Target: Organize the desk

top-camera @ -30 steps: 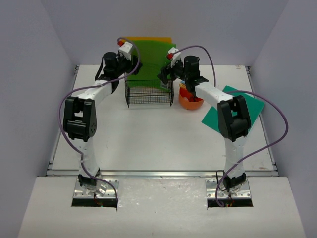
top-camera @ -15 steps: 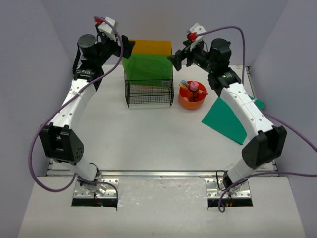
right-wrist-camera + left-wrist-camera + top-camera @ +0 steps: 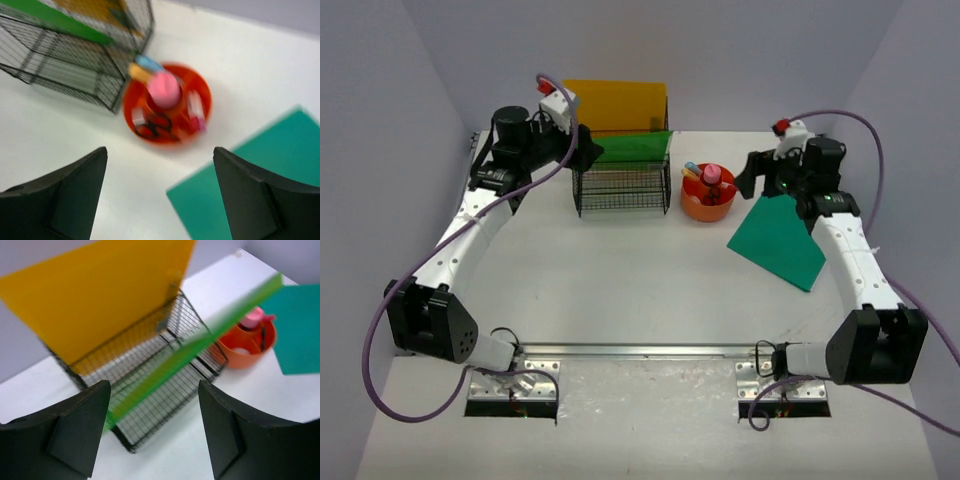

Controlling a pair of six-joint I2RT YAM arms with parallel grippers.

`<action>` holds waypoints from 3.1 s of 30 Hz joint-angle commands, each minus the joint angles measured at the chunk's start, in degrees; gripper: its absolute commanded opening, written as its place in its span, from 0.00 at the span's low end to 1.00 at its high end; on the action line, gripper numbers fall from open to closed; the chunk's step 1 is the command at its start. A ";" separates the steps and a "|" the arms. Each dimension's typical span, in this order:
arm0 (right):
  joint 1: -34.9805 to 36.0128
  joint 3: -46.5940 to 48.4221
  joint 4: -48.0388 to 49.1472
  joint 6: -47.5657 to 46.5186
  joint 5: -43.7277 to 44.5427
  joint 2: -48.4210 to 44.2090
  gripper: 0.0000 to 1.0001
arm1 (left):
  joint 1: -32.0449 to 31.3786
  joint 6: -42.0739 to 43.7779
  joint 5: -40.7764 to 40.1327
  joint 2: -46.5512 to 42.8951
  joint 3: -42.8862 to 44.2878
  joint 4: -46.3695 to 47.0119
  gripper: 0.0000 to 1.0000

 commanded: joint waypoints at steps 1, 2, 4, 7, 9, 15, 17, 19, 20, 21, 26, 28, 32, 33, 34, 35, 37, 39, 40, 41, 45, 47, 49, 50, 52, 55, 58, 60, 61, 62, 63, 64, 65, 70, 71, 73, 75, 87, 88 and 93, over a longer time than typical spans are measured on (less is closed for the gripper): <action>-11.84 -6.63 -6.61 6.64 -1.05 -4.56 0.86 | -8.03 3.46 2.68 -1.13 1.11 -8.29 0.66; -14.42 -7.80 -7.59 6.91 -1.09 -4.45 0.86 | -9.79 3.93 2.02 -0.38 1.11 -9.77 0.65; -19.32 -9.73 -8.91 7.25 -0.28 -4.07 0.85 | -13.04 4.43 1.19 1.47 0.71 -11.56 0.64; -23.32 -11.76 -10.07 8.27 2.46 -2.95 0.85 | -15.28 3.97 1.02 3.22 -0.38 -10.66 0.64; -25.52 -12.55 -10.34 9.33 3.00 -1.81 0.85 | -16.34 3.62 1.11 3.66 -1.69 -9.34 0.64; -34.85 -17.50 -5.24 12.75 -3.20 4.30 0.82 | -16.87 0.99 3.39 5.06 -2.49 -6.45 0.64; -36.66 -19.53 -2.40 12.53 -4.18 5.69 0.79 | -16.87 0.82 3.95 4.75 -2.89 -6.27 0.64; -37.89 -21.12 0.33 12.46 -5.01 6.21 0.78 | -16.84 1.17 3.88 4.09 -3.18 -6.17 0.65; -38.17 -22.18 1.23 12.18 -5.21 6.49 0.77 | -16.81 1.51 3.32 3.28 -3.40 -6.10 0.65; -38.34 -22.75 2.03 11.61 -5.33 6.77 0.77 | -16.86 1.97 2.70 2.54 -3.69 -5.93 0.67; -38.54 -23.91 3.91 10.78 -5.53 8.42 0.77 | -14.63 2.79 -2.15 0.56 -5.30 -7.22 0.68; -38.54 -23.99 4.01 10.11 -6.80 8.54 0.77 | -10.85 2.62 -2.72 2.02 -3.74 -9.25 0.65; -38.54 -24.83 5.36 7.98 -10.46 6.23 0.75 | -3.25 1.73 -4.11 3.44 -1.64 -10.19 0.58; -38.54 -24.93 5.39 7.11 -11.14 5.89 0.75 | -2.03 2.13 -4.99 3.63 -1.09 -10.72 0.56; -38.54 -24.95 5.32 6.61 -11.73 5.56 0.75 | -0.77 2.56 -5.98 3.95 -0.07 -11.25 0.54; -38.54 -24.98 5.38 6.22 -12.42 5.23 0.75 | -0.22 3.76 -7.25 4.82 0.82 -11.69 0.51; -38.54 -25.03 5.55 5.36 -13.89 4.88 0.74 | 0.31 6.91 -9.83 6.45 2.91 -12.60 0.44; -38.54 -24.97 5.66 4.85 -15.32 4.88 0.73 | 0.35 9.35 -10.85 8.65 5.13 -12.34 0.38; -38.54 -24.89 5.66 4.77 -15.62 4.88 0.73 | 0.35 10.22 -11.05 9.98 5.67 -12.23 0.36; -38.54 -24.86 5.60 4.56 -16.10 4.77 0.72 | 0.41 11.46 -10.89 11.80 7.97 -12.28 0.34; -38.54 -24.67 4.81 3.21 -18.66 3.50 0.70 | 0.59 14.92 -9.83 19.74 16.98 -13.19 0.30; -38.54 -24.77 4.52 2.58 -19.30 2.79 0.69 | 0.53 16.57 -9.02 23.07 20.95 -13.88 0.29; -38.49 -24.63 4.11 1.76 -20.17 2.37 0.69 | 0.58 17.71 -8.28 27.23 24.90 -14.89 0.29; -38.46 -24.48 3.86 1.36 -20.57 2.19 0.68 | 0.62 18.52 -8.02 28.79 27.15 -15.39 0.29; -38.54 -24.28 3.47 0.71 -21.49 1.67 0.67 | 0.56 20.56 -7.77 31.17 28.88 -15.40 0.28; -38.54 -23.89 3.02 -0.23 -22.88 1.33 0.66 | 0.60 23.94 -8.17 33.10 30.48 -14.76 0.28; -38.54 -23.56 2.59 -0.59 -24.03 1.36 0.66 | 0.62 26.52 -8.96 34.39 31.57 -13.67 0.28; -38.54 -23.45 2.13 -0.90 -24.24 1.50 0.65 | 0.71 27.65 -9.58 35.11 32.18 -13.73 0.29; -38.54 -23.47 1.86 -0.97 -24.24 1.45 0.65 | 0.71 27.96 -9.88 35.21 32.52 -13.71 0.30; -38.54 -23.58 1.77 -1.07 -24.24 1.41 0.65 | 0.73 27.94 -10.28 35.21 32.64 -13.56 0.32; -38.54 -23.75 1.66 -1.22 -24.14 1.22 0.65 | 0.83 27.67 -10.53 35.09 32.55 -13.18 0.36; -38.54 -23.95 1.41 -1.27 -23.59 0.92 0.65 | 1.03 26.51 -10.79 34.38 32.39 -12.51 0.45; -38.54 -24.07 1.19 -1.18 -23.04 0.63 0.65 | 1.34 25.43 -10.97 33.63 32.07 -11.99 0.53; -38.57 -23.87 -0.25 1.37 -18.32 0.10 0.68 | 3.06 18.72 -9.28 24.71 25.88 -6.88 0.79; -38.62 -23.82 -0.69 2.26 -17.63 0.03 0.69 | 3.81 17.00 -8.62 21.35 21.80 -3.08 0.84; -38.63 -24.09 -1.29 2.80 -17.47 -0.24 0.70 | 4.52 13.50 -6.58 14.65 18.37 0.18 0.90; -38.64 -24.34 -1.55 3.61 -16.92 -0.58 0.72 | 5.05 11.52 -6.11 10.61 15.43 3.05 0.94; -41.00 -23.67 -3.42 4.85 -11.90 3.29 0.75 | 6.33 2.52 -7.97 -1.70 2.22 -6.88 0.86; -41.03 -23.78 -3.12 4.89 -12.77 3.26 0.75 | 6.33 0.56 -8.67 -2.15 -0.73 -6.32 0.81; -41.00 -23.75 -2.84 4.91 -12.93 3.05 0.74 | 6.33 -9.20 -12.06 -3.03 -12.40 0.17 0.64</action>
